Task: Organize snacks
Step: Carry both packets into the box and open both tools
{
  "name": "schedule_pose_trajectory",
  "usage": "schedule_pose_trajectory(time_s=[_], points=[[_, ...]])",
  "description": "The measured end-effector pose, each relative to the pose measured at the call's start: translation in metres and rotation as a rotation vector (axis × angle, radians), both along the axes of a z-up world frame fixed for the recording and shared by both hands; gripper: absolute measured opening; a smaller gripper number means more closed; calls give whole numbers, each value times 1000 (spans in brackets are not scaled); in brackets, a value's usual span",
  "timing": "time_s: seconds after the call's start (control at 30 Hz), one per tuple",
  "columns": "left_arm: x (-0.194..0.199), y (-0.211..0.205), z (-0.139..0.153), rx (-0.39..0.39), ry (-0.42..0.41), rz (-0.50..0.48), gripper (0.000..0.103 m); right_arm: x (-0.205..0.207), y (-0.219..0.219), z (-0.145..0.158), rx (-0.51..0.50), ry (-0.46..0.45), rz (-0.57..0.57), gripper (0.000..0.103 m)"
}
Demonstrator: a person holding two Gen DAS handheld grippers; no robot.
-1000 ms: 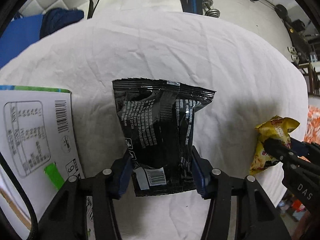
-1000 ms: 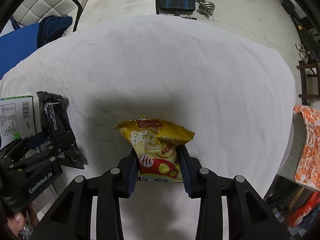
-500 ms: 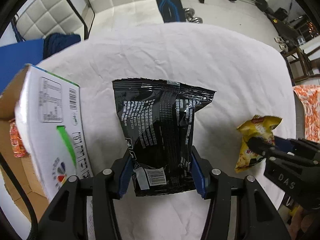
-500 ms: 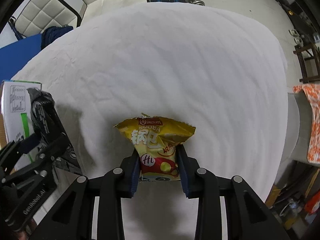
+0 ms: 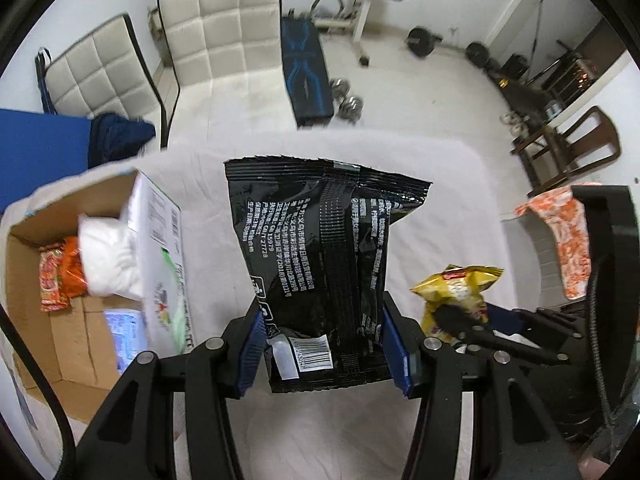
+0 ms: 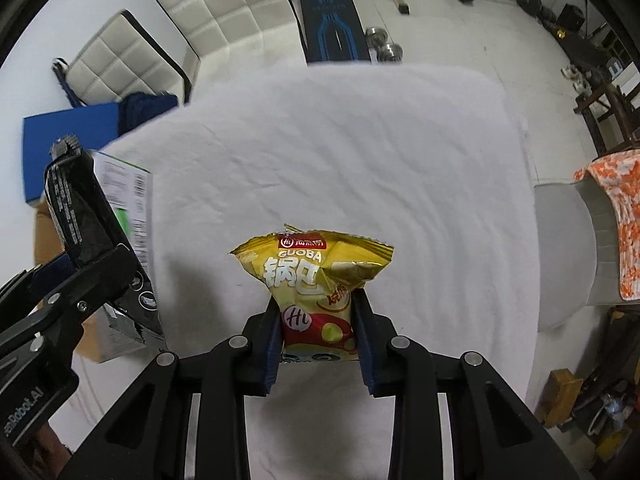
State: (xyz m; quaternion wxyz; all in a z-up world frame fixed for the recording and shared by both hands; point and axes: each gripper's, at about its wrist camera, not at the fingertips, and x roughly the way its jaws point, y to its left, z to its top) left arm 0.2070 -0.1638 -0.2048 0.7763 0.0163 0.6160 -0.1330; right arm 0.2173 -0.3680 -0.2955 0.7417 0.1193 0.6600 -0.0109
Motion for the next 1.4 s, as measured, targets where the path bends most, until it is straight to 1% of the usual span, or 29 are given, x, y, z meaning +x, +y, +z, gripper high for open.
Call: schedule_pose_trajectory(time_s=[0.1,0.3,0.47,0.6,0.77,0.83,0.93,1.1,1.23,1.37,1.4], points=[[-8,9,29,-32,-54,-7,50,-10,9,28,12,-39,6,33],[-14,48,77,-81,-136,-19,50,-21,50,81,31,-107,40,32],[-20,90,109,-95,-188,-18,50,-13,106,108,48,-146,79,32],[-27,128,126,-97,-220,2,50,-14,153,126,67,-165,117,32],[-33,179,137,-87,-243,45,50,-16,218,127,97,-166,178,32],[-34,204,137,-82,-244,68,50,-16,247,125,106,-163,209,32],[-34,241,132,-66,-236,107,50,-14,277,118,119,-154,241,32],[-29,301,110,-38,-192,174,50,-3,330,94,127,-130,277,32],[-23,336,82,-19,-121,209,50,8,358,63,136,-94,276,32],[-14,361,42,-16,-13,227,50,17,379,26,147,-38,255,32],[-10,364,28,-10,20,217,50,19,382,20,146,-31,251,32]])
